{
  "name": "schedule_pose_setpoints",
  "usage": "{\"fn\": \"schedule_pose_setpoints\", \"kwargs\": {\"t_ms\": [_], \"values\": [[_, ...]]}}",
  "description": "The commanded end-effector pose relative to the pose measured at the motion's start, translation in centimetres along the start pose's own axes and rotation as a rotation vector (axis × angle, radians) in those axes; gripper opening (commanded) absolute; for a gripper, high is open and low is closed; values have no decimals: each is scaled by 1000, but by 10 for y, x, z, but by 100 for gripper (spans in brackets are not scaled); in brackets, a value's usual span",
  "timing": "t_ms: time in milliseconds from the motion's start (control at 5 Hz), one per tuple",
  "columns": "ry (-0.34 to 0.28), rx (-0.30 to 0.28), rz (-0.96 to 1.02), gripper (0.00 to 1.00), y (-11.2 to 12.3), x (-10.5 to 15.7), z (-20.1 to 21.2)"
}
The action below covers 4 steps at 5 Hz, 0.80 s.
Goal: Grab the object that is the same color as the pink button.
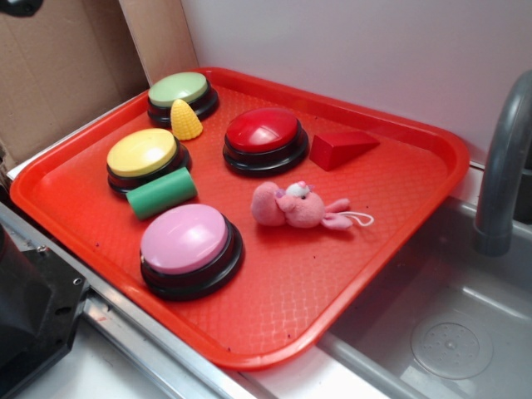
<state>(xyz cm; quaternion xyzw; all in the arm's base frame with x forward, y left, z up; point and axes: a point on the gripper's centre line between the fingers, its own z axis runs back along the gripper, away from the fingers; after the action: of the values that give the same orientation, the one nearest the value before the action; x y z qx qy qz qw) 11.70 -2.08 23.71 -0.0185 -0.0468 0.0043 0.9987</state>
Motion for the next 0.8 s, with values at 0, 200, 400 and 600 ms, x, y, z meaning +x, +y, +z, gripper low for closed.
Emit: {"fn": "schedule_pose_setpoints", "kwargs": {"t_ms": [0, 200, 400, 600], "values": [[0, 0, 0, 100, 0, 0, 0], [-33, 18, -88, 100, -4, 9, -10], [-57, -14, -212, 100, -6, 22, -23], [-78, -2, -345, 100, -17, 49, -52]]}}
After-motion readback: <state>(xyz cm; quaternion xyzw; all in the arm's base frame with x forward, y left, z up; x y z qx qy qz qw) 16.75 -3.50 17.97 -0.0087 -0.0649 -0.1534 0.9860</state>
